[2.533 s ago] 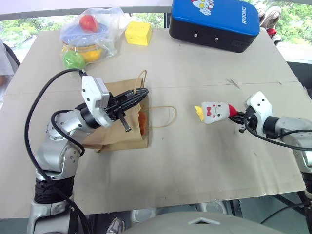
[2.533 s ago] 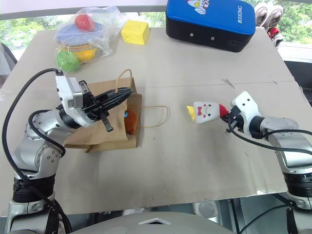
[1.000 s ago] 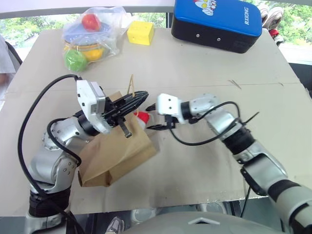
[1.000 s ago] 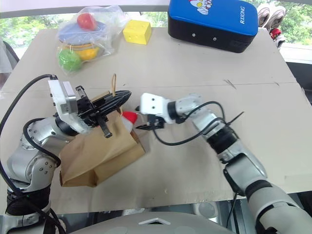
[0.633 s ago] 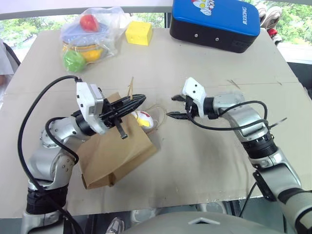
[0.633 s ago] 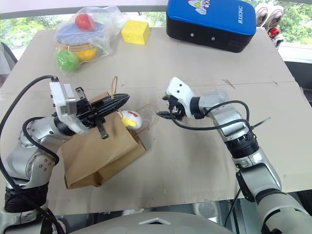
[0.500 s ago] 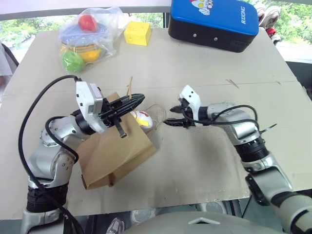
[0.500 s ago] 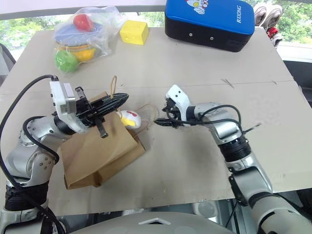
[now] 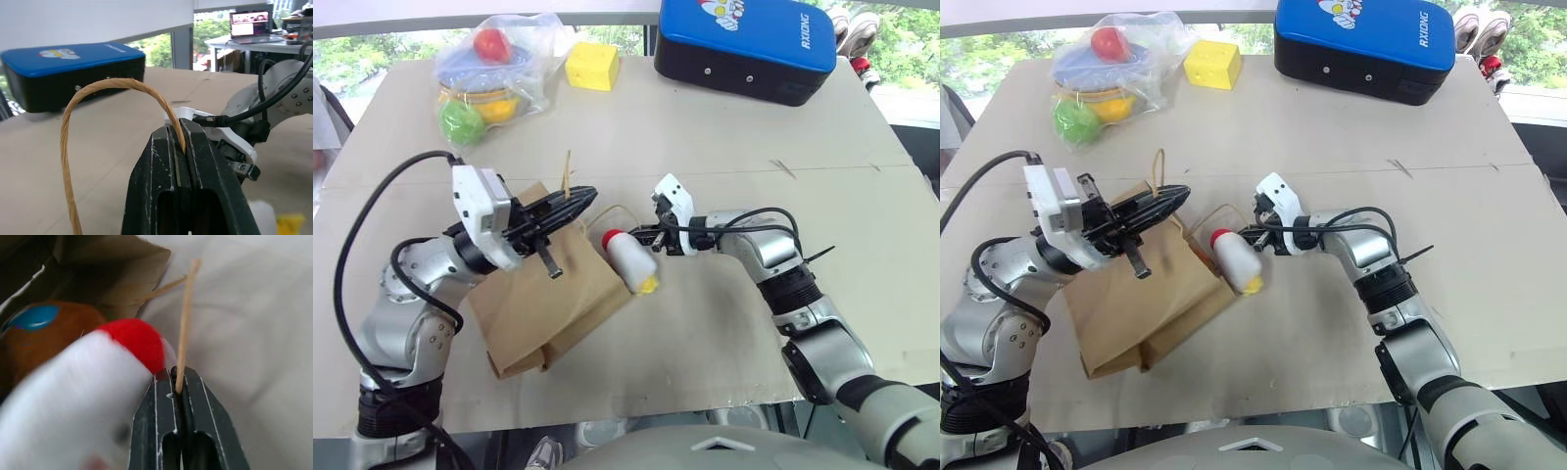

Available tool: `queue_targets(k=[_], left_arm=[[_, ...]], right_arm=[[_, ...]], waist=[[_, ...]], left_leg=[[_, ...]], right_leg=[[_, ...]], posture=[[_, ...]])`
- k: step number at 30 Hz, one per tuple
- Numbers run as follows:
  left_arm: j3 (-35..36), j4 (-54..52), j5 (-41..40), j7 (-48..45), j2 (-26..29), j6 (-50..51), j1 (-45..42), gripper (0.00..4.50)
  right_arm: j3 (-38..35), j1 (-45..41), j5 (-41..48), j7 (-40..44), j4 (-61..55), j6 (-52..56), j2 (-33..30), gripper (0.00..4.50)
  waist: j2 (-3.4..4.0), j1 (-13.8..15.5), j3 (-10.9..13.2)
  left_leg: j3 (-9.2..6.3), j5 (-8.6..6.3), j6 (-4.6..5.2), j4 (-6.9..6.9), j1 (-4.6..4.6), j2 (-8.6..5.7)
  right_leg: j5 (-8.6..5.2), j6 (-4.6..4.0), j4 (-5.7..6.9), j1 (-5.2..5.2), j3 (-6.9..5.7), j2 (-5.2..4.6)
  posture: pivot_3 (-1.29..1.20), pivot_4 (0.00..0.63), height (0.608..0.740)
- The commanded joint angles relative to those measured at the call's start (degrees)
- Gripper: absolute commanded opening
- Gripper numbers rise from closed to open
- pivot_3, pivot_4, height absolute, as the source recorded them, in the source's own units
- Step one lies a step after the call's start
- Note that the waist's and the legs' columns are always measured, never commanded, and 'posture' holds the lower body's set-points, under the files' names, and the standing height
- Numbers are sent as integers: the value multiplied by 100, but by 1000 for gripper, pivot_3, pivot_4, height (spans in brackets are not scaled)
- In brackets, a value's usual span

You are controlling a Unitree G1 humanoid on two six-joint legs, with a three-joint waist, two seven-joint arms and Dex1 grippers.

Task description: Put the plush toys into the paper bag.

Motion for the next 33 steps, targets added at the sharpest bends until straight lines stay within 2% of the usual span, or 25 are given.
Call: queue_targets(k=[1,8,12,17,23,26,33], left_arm=[[245,-180,-233,220,-40,56,-121,0],[118,177,-256,267,-123,72,-565,0],[-125,471,-149,225,-279,2,-933,0],[-86,869,87,57,-156,-190,-1121,0],[343,1770,244,-497,529,-483,-1638,0],[514,2345,208,-1032,1156,-501,-2199,0],[374,2851,189,-2170,1976,-397,-2775,0]], right_arm=[[-672,-139,557,-87,-1028,294,-182,63],[-1867,-581,1809,-956,-2758,1675,-289,63],[-1721,-523,1737,-1255,-3203,1745,-644,63],[-1669,-408,1733,-1427,-3180,1340,-660,63],[-1479,-215,1765,-1545,-3140,1186,-581,63],[-1328,-41,1675,-1769,-2925,1224,-438,63],[-1121,117,1313,-2249,-2338,1049,-178,63]], waist=[[0,10,0],[1,-13,1],[0,7,0],[0,-23,0],[1,-17,0],[0,-12,1],[2,-14,4]], left_leg=[[0,0,0,0,-1,0],[-4,0,0,-1,0,1],[-6,0,0,-3,0,0],[-1,0,0,-4,-2,-1],[-5,0,0,-5,-1,3],[-3,0,0,-7,-3,3],[1,0,0,-14,-4,0]], right_leg=[[0,0,0,0,0,0],[0,1,2,0,-4,3],[0,0,0,1,-4,2],[0,0,-5,0,-2,1],[-1,-1,-1,-3,-2,9],[-1,0,-5,-4,-3,5],[-3,-3,-11,-5,-4,-1]], posture=[[0,150,740],[0,150,740],[0,150,740],[0,150,740],[0,150,740],[0,150,740],[0,150,740]])
